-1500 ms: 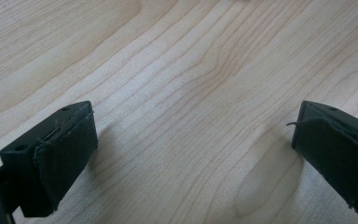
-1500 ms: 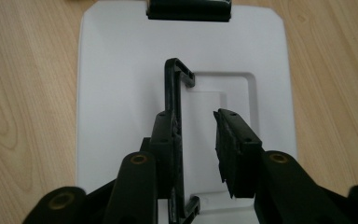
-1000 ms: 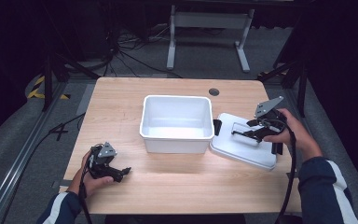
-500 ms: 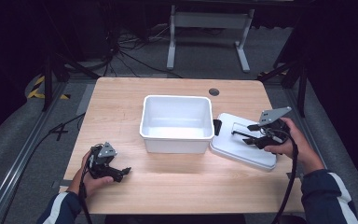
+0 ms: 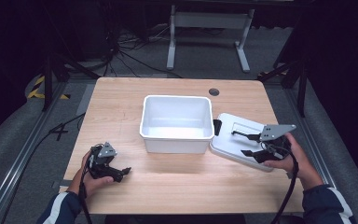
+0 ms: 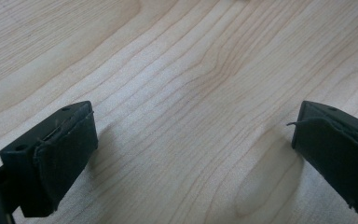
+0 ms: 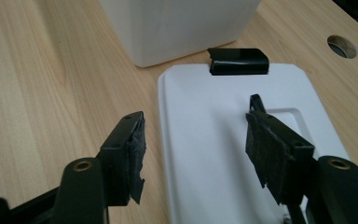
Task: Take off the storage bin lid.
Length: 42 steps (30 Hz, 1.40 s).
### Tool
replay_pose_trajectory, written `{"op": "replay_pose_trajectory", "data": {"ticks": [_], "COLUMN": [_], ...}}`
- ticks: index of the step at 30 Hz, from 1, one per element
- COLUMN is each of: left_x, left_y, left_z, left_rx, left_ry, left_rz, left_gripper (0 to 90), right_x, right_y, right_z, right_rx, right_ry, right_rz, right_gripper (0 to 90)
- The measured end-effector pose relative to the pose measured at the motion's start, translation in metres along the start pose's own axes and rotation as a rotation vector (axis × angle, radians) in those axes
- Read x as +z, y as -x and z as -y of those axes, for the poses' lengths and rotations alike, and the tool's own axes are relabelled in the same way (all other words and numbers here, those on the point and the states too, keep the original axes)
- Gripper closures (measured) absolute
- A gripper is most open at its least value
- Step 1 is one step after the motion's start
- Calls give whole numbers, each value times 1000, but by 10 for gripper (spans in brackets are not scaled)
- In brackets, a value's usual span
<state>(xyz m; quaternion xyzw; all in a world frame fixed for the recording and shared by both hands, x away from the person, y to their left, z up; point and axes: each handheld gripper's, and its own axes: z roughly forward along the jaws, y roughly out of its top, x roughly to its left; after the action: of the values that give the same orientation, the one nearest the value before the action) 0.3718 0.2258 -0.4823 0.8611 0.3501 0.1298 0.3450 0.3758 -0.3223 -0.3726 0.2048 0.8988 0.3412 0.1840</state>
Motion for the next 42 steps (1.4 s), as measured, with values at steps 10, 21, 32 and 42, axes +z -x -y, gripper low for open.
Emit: {"op": "replay_pose_trajectory", "data": {"ticks": [10, 21, 32, 42], "left_x": [0, 0, 1, 2], "left_y": [0, 0, -2, -2], "left_z": [0, 0, -1, -2], "left_rx": [3, 0, 10, 8], "left_ry": [2, 2, -2, 2], "left_rz": [-2, 0, 14, 13], "left_gripper": [6, 6, 2, 2], "right_x": [9, 30, 45, 46], "right_y": [-29, -51, -59, -58], "right_z": [20, 46, 71, 78], "right_rx": [-20, 16, 92, 158], "right_ry": [37, 57, 19, 40], "right_rz": [-14, -52, -53, -57], "right_gripper": [389, 354, 235, 195]}}
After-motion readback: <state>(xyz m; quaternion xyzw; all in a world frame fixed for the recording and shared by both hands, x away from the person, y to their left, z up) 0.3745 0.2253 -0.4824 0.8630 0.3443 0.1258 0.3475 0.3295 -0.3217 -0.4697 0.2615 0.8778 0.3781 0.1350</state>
